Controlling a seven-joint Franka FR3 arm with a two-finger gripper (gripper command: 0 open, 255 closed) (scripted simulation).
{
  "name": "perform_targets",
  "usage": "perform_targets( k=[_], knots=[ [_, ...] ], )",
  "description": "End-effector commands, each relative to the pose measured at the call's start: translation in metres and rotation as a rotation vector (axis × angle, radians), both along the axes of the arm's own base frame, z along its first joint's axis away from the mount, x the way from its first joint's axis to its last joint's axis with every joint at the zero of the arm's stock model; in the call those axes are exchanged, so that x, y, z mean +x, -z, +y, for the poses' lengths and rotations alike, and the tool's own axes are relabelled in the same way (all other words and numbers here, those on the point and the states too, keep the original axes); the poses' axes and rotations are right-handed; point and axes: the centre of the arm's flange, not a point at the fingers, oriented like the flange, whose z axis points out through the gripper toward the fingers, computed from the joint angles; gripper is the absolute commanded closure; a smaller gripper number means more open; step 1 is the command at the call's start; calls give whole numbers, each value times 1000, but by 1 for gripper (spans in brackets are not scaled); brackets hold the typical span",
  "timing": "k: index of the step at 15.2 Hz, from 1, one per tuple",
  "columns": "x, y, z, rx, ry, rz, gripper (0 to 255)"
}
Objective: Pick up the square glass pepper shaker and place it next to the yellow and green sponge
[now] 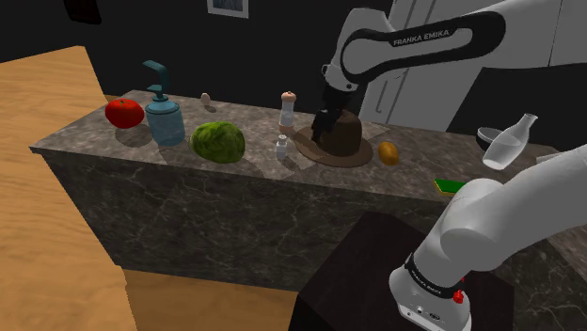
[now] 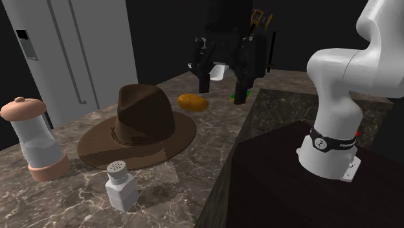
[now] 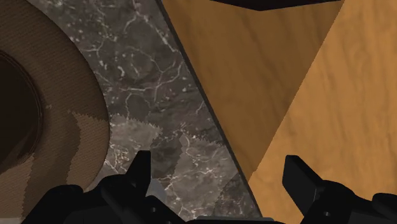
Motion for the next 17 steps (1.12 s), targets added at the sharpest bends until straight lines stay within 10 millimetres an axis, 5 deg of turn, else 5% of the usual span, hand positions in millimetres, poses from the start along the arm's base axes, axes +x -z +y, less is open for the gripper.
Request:
perform_targets(
  k=[1,14,17],
  knots=[
    [18,17,-6,-1,-6,-9,0],
    [149,111,-49,-4,-44,-55,0],
    [159,127,-51,-4,-46,-58,0]
  ],
)
